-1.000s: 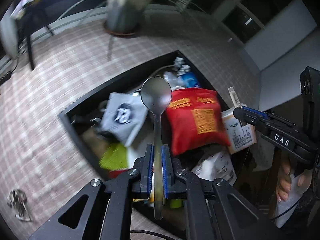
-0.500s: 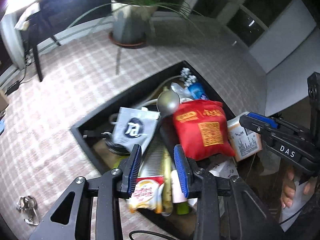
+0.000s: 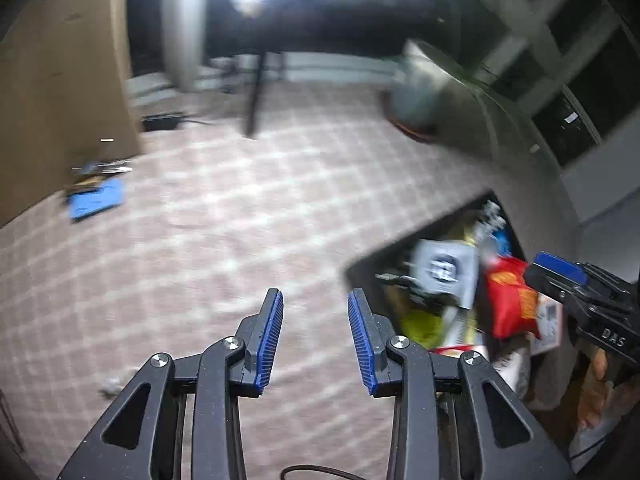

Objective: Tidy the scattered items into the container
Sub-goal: 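Move both grippers to the blue phone stand by the cabinet, then grasp the blue phone stand with the left and right grippers together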

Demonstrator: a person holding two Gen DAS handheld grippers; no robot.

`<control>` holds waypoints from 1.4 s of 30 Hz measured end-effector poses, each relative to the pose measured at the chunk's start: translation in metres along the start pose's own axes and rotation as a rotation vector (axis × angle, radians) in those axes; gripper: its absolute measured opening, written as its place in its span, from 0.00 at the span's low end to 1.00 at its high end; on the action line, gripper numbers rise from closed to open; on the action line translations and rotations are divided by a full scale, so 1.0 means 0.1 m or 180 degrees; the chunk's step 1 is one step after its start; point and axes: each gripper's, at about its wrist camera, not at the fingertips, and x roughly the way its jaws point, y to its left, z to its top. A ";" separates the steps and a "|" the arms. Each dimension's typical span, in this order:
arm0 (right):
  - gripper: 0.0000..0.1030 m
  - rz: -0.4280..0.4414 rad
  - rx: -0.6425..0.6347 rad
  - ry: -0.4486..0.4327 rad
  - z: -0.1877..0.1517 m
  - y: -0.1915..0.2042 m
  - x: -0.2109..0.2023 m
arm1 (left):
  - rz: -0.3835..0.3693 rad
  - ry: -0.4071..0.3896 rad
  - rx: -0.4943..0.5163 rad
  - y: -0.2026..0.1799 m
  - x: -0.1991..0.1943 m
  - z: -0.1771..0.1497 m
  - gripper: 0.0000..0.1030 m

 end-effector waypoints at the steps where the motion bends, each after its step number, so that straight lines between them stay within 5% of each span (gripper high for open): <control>1: 0.45 0.0065 -0.0075 0.0010 0.07 0.14 0.05 | 0.0053 -0.0031 -0.0069 0.18 -0.05 0.02 0.31; 12: 0.44 0.0854 -0.0461 0.0368 0.75 1.61 1.07 | 0.0411 -0.0085 -0.0654 1.68 -0.04 0.25 0.31; 20: 0.37 0.1020 -0.0346 0.0648 1.12 2.31 1.99 | 0.0513 0.0015 -0.0774 2.33 0.29 0.42 0.31; 29: 0.26 0.1115 -0.0057 0.0906 1.33 2.55 2.70 | 0.0549 0.0117 -0.0689 2.53 0.68 0.59 0.31; 42: 0.20 0.1182 0.0007 0.1027 1.36 2.81 3.01 | 0.0493 0.0124 -0.0540 2.41 0.94 0.63 0.35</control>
